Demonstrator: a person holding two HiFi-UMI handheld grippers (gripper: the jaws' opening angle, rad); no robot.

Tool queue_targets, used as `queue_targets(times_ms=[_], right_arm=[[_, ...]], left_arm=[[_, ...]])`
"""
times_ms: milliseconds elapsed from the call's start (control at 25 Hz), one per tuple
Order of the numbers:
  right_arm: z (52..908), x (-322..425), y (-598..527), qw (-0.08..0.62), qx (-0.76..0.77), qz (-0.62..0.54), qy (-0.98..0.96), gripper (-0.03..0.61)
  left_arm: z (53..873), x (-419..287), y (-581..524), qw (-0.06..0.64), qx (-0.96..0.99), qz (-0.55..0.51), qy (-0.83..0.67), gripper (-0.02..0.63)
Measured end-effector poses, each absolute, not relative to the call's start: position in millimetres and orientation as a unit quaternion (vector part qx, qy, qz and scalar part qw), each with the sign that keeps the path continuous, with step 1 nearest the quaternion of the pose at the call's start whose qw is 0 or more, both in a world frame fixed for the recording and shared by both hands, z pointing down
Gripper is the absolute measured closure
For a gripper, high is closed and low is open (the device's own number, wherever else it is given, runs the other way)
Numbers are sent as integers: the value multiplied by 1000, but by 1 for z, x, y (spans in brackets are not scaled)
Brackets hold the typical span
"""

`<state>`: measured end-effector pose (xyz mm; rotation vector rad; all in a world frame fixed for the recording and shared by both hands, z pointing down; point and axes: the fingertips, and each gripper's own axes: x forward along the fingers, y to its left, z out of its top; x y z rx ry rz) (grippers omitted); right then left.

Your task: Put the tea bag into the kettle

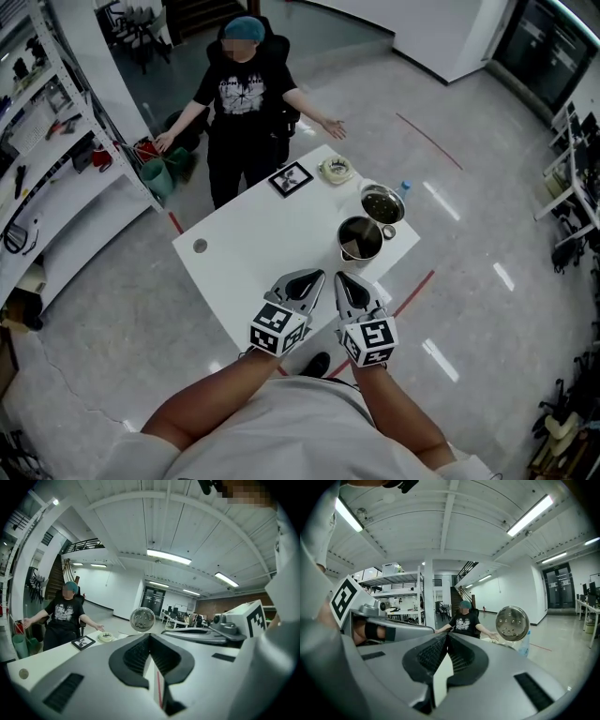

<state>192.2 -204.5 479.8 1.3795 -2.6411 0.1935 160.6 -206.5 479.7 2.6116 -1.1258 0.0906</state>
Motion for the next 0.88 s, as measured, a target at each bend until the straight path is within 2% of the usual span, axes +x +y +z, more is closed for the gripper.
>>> queue_targets(times_ms=[520, 880], right_arm=[[458, 80, -98, 42, 466, 64, -881, 568], [452, 42, -52, 35, 489, 48, -870, 569]], left_arm=[[463, 60, -107, 134, 921, 29, -365, 603], [461, 17, -56, 134, 925, 17, -355, 603]])
